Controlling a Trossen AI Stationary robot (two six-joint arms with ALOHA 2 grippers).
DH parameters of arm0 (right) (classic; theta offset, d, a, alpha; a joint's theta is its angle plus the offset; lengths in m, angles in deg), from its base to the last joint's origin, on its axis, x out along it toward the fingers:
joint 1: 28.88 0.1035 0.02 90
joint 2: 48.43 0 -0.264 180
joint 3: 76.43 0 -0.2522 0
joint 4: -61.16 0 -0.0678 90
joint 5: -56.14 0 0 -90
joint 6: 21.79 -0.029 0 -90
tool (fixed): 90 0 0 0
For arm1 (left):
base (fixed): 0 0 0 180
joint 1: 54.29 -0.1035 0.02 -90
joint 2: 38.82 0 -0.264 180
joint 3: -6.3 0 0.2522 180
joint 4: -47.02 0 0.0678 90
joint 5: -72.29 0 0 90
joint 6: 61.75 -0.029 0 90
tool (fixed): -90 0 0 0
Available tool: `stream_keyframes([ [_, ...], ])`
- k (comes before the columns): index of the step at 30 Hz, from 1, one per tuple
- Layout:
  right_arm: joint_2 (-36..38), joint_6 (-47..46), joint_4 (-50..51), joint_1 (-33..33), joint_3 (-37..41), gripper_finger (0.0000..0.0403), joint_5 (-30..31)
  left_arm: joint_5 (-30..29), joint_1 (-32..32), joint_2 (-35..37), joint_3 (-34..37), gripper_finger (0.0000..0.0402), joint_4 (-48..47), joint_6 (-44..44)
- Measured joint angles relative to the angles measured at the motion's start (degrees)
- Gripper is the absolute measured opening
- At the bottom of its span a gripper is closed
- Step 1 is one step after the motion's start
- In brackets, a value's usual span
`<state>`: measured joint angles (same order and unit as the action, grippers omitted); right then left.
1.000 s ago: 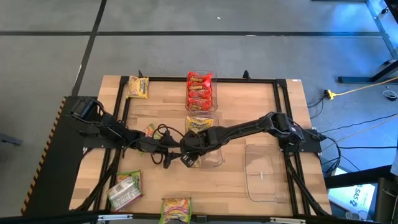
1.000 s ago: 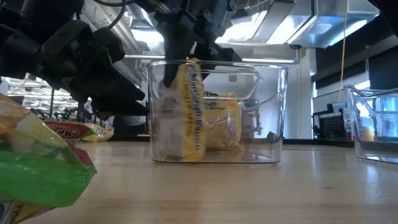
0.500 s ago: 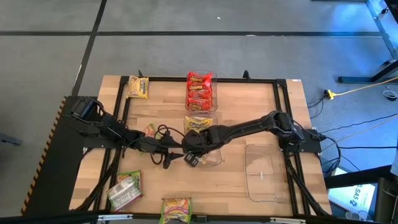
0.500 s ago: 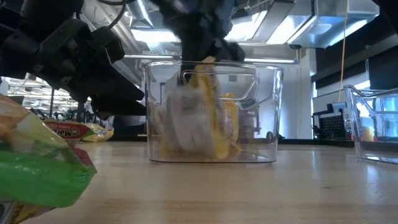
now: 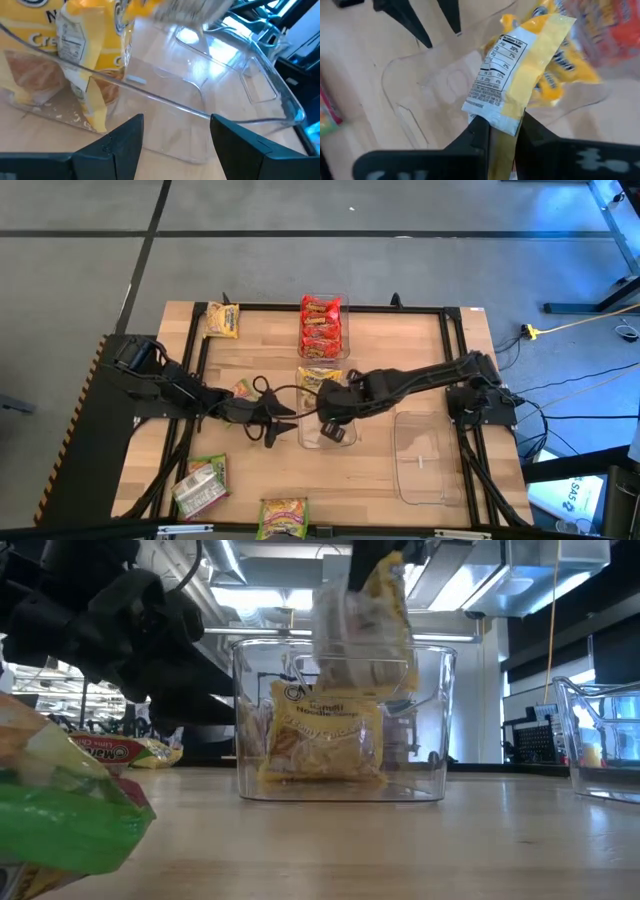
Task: Sort Maruchan noodles
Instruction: Put the yellow noodle pack into the middle transparent bin
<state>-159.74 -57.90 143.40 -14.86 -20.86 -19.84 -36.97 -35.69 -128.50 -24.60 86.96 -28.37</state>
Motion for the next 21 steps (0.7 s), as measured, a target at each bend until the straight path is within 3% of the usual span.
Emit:
stream_keyframes([
  [8, 5.15, 10.52, 1.45, 1.17, 0.0, 0.0028, 7.24, 8.94, -3.44, 7.53, 0.04, 0.0224, -0.43, 5.53],
  [13, 7.06, 18.08, 3.58, 2.36, -0.02, 0.0028, 12.54, 11.86, -6.53, 13.73, 0.04, 0.0252, -0.61, 7.07],
  [17, 7.14, 28.77, 3.27, 3.54, 0.57, 0.0028, 20.28, 13.07, -10.52, 18.32, 0.04, 0.0276, -1.31, 9.64],
  [21, 7.17, 39.41, 0.33, 3.64, 6.11, 0.0028, 30.54, 15.64, -15.21, 21.33, 0.04, 0.0278, -1.61, 15.13],
])
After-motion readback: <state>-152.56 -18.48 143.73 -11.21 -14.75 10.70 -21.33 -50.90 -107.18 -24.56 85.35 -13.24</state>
